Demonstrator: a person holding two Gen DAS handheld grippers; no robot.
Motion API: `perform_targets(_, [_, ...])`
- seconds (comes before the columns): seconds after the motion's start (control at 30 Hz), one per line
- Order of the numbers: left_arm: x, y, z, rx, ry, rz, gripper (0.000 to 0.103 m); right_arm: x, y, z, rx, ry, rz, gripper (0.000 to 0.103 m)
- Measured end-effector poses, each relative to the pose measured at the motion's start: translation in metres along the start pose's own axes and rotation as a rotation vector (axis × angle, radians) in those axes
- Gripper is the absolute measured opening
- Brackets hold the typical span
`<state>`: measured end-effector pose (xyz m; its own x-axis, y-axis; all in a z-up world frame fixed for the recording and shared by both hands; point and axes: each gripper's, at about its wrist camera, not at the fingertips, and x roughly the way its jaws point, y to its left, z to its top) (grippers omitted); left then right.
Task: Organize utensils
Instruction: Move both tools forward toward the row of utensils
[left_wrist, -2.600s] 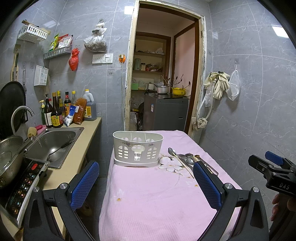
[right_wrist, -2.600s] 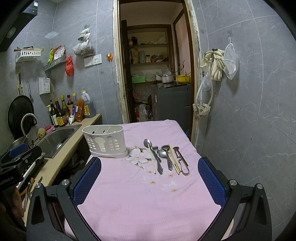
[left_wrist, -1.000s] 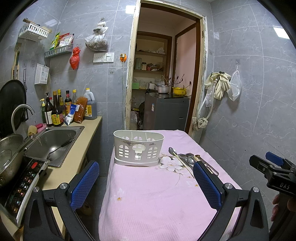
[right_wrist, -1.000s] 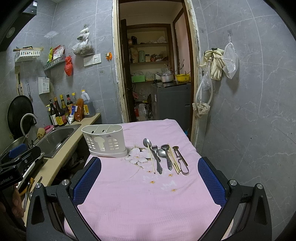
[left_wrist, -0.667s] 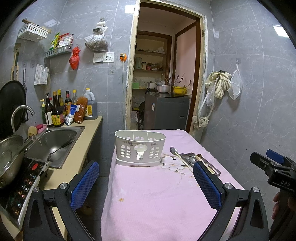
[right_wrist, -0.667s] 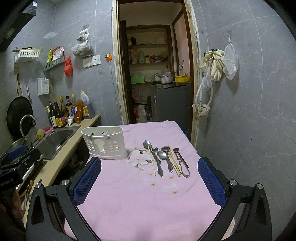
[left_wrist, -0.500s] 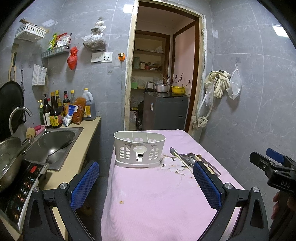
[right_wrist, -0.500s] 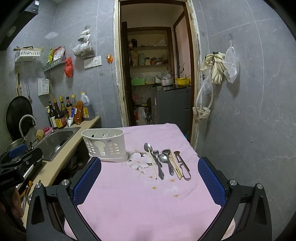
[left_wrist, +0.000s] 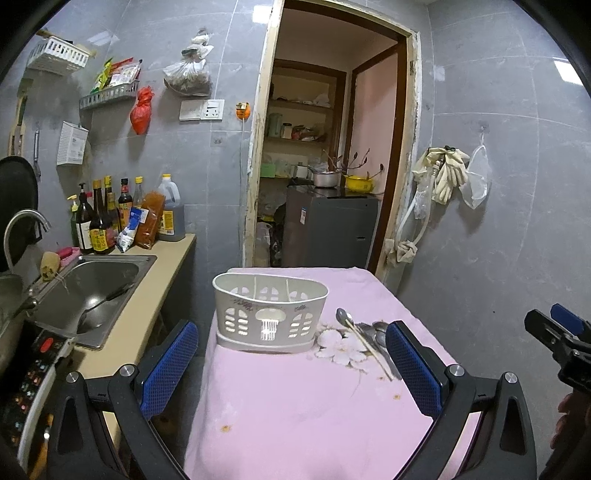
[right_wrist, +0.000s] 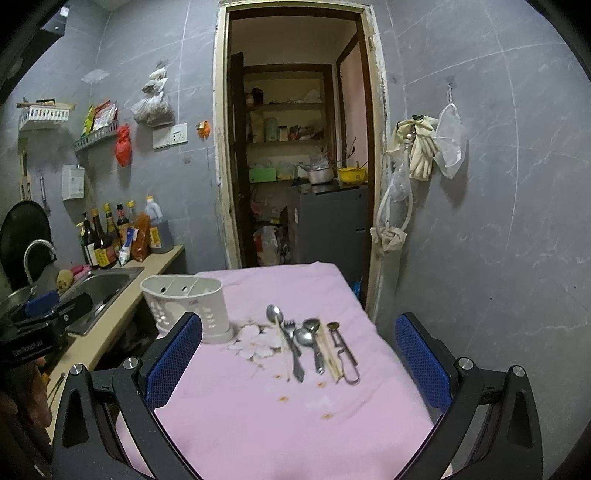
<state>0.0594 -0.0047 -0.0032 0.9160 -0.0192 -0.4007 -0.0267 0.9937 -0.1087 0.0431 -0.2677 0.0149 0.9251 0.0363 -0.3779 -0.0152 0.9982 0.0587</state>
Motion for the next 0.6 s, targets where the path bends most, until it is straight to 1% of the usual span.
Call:
perform_targets(0.1, [0.015, -0.013, 0.006, -0.001, -0.006, 0.006, 0.102, 0.018, -0.013, 0.010, 0.004, -0.007, 0.012, 0.102])
perform_targets(0.23, [0.039, -0.035, 0.015, -0.001, -0.029, 0.033, 0.102, 0.049, -0.032, 0.022, -0.014, -0.013, 0.038, 0.102])
perform_targets(0.43, [0.081, -0.068, 0.027, -0.017, -0.074, 0.068, 0.102, 0.109, -0.062, 0.040, -0.052, -0.023, 0.093, 0.102])
perform_targets(0.6, [0.123, -0.093, 0.025, -0.022, -0.085, 0.103, 0.102, 0.159, -0.087, 0.045, -0.049, -0.019, 0.135, 0.102])
